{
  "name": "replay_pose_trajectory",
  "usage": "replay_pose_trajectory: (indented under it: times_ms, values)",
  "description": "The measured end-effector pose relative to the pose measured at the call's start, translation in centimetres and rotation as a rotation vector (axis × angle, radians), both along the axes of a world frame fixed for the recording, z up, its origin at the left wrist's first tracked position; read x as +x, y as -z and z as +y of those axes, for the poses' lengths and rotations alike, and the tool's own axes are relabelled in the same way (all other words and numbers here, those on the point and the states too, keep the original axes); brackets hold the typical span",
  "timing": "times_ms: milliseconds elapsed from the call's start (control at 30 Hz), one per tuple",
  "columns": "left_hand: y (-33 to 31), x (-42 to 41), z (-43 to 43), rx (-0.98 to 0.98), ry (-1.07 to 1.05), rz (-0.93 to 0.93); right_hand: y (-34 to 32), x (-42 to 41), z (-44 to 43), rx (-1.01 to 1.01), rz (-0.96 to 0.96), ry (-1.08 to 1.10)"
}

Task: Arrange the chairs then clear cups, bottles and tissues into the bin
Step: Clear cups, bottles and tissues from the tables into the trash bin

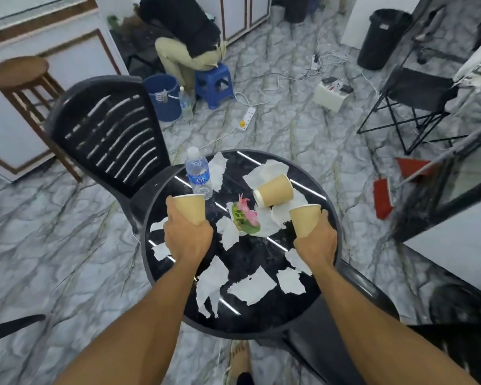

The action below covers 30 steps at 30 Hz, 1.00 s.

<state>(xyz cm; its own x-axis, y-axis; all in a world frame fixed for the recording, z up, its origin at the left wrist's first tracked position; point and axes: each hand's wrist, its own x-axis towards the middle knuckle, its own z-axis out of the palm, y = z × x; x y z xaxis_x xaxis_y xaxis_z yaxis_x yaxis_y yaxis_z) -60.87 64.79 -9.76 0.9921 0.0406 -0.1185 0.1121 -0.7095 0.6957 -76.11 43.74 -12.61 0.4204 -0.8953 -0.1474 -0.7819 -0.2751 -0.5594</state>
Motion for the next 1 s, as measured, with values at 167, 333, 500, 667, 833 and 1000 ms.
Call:
replay_pose_trajectory:
  times_ms: [167, 333, 500, 667, 833, 1000]
  values:
    - [-6.3, -3.2, -3.7, -0.091, 0.132, -0.212, -4.4, -4.1, -0.5, -0.045, -0.175, 0.068]
    - [-10.0, -13.4, -9.6, -0.118, 0.465, -0.266, -9.1, -14.3, -2.9, -0.182, -0.346, 0.213]
    - [-12.4, -30.3, -14.9, -0.246, 0.819, -0.212, -13.2, -31.2, -3.9, -0.34, -0.295, 0.362]
    - [-14.2, -47.7, -18.8, -0.362, 1.165, -0.192, -16.0, -48.9, -2.9, -0.457, -0.195, 0.597]
    - [-14.6, -62.6, -20.6, -0.364, 1.494, -0.136, -17.0, -63.3, 1.2, -0.492, -0.174, 0.892]
    - [-13.0, -75.9, -19.4, -0.349, 1.827, -0.057, -14.8, -74.9, 7.4, -0.447, -0.123, 1.216]
